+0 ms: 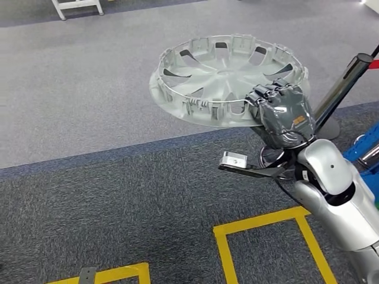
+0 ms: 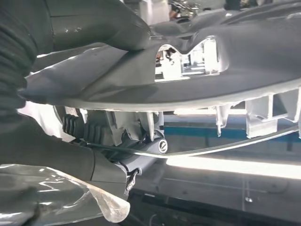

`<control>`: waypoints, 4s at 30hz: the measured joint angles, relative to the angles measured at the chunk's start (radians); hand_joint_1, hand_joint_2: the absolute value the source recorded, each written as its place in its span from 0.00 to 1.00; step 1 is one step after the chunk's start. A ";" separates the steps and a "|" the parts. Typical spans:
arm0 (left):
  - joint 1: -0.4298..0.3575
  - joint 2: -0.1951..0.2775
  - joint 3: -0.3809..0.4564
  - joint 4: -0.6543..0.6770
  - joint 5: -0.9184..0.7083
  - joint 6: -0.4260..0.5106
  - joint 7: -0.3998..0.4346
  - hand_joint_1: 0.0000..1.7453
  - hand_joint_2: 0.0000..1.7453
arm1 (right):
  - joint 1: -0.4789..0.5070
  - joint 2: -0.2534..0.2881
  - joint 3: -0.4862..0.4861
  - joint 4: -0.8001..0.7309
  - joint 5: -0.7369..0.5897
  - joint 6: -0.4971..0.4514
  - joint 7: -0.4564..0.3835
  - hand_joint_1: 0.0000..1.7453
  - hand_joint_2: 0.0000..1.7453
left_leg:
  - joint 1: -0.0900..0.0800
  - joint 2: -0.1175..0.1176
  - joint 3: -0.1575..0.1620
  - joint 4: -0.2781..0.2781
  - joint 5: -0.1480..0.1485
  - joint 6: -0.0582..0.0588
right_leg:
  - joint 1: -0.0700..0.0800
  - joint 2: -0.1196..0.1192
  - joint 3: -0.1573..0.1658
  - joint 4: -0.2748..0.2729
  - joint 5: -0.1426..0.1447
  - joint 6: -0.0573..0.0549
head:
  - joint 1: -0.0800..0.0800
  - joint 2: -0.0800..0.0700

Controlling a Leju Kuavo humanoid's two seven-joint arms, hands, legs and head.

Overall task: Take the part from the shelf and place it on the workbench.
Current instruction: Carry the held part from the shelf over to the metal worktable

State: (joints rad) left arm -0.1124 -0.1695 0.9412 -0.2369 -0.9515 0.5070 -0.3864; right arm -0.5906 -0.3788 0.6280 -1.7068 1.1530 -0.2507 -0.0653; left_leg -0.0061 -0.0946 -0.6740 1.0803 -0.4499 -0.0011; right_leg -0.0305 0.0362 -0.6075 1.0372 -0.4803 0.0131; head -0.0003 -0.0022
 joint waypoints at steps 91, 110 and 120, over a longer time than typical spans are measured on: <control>-0.016 -0.006 -0.006 0.000 -0.033 -0.007 0.027 0.00 1.00 | 0.008 0.008 0.024 0.068 0.191 -0.229 0.022 1.00 1.00 | 0.004 -0.048 0.026 -0.042 0.018 0.020 | 0.007 0.011 -0.003 -0.012 0.011 0.013 | -0.002 0.000; -0.017 -0.004 -0.006 0.000 -0.027 -0.015 0.021 0.00 1.00 | 0.048 -0.012 -0.030 0.080 0.194 -0.239 0.006 1.00 1.00 | 0.002 0.094 0.036 -0.056 0.024 0.046 | 0.009 -0.056 -0.030 0.145 -0.119 0.040 | -0.006 0.000; -0.012 -0.007 -0.006 0.000 -0.027 -0.017 0.017 0.00 1.00 | 0.066 -0.013 -0.030 0.081 0.199 -0.242 0.002 1.00 1.00 | 0.009 -0.046 0.027 -0.044 0.022 0.021 | 0.002 0.036 0.001 -0.007 0.002 0.028 | -0.003 0.000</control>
State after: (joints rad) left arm -0.1247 -0.1768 0.9354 -0.2368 -0.9781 0.4895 -0.3693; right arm -0.5248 -0.3914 0.5981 -1.6258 1.3517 -0.4924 -0.0633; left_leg 0.0031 -0.1401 -0.6474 1.0364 -0.4281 0.0194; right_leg -0.0285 0.0717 -0.6069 1.0301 -0.4788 0.0410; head -0.0031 -0.0019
